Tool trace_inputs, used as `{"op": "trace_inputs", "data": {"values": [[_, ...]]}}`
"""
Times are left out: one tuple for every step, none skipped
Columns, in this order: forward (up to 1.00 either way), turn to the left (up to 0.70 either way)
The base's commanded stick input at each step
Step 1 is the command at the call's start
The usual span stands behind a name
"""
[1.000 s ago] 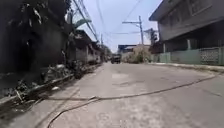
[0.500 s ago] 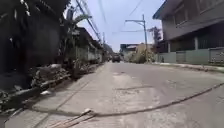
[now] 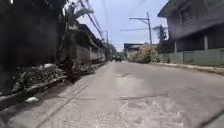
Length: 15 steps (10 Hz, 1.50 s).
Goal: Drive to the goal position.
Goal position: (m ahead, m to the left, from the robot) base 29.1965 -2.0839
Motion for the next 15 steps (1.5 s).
{"op": "trace_inputs", "data": {"values": [[1.00,0.00],[1.00,0.00],[1.00,0.00],[1.00,0.00],[1.00,0.00],[1.00,0.00],[1.00,0.00],[1.00,0.00],[1.00,0.00],[1.00,0.00],[1.00,0.00],[1.00,-0.01],[1.00,-0.02],[1.00,-0.03],[1.00,-0.04]]}}
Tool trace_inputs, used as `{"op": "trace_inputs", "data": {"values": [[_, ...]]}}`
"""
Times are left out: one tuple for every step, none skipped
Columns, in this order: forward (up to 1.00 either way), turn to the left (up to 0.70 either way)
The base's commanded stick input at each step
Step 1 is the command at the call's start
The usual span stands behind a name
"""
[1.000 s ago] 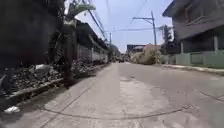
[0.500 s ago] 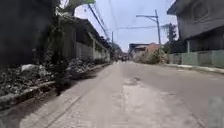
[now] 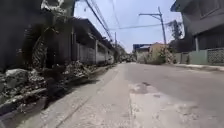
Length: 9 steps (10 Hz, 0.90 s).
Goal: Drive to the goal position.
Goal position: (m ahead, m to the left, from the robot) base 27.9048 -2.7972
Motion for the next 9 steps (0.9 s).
{"op": "trace_inputs", "data": {"values": [[1.00,-0.35],[1.00,-0.40],[1.00,-0.40],[1.00,-0.35],[1.00,-0.14],[1.00,-0.03],[1.00,-0.02],[1.00,-0.02],[1.00,-0.03]]}}
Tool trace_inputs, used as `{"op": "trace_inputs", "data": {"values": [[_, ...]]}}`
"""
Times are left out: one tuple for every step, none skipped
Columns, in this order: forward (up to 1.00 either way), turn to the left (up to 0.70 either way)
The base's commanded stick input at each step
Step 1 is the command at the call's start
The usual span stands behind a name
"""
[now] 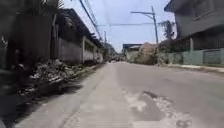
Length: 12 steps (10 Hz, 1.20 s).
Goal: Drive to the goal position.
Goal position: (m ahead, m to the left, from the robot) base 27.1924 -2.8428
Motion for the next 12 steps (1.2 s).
{"op": "trace_inputs", "data": {"values": [[1.00,-0.03],[1.00,-0.03],[1.00,-0.03],[1.00,-0.03],[1.00,-0.03],[1.00,-0.03],[1.00,-0.03],[1.00,-0.03],[1.00,-0.03],[1.00,-0.03],[1.00,-0.03],[1.00,-0.05]]}}
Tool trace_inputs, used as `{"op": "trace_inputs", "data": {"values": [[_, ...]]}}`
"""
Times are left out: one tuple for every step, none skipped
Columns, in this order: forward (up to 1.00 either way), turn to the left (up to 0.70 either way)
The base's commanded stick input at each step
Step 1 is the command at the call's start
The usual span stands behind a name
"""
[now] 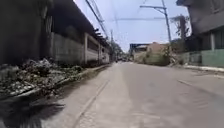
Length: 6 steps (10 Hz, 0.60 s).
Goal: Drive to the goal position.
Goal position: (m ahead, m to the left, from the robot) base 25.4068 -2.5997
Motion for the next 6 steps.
{"op": "trace_inputs", "data": {"values": [[1.00,-0.27],[1.00,-0.39],[1.00,-0.40],[1.00,-0.33],[1.00,-0.22],[1.00,-0.04]]}}
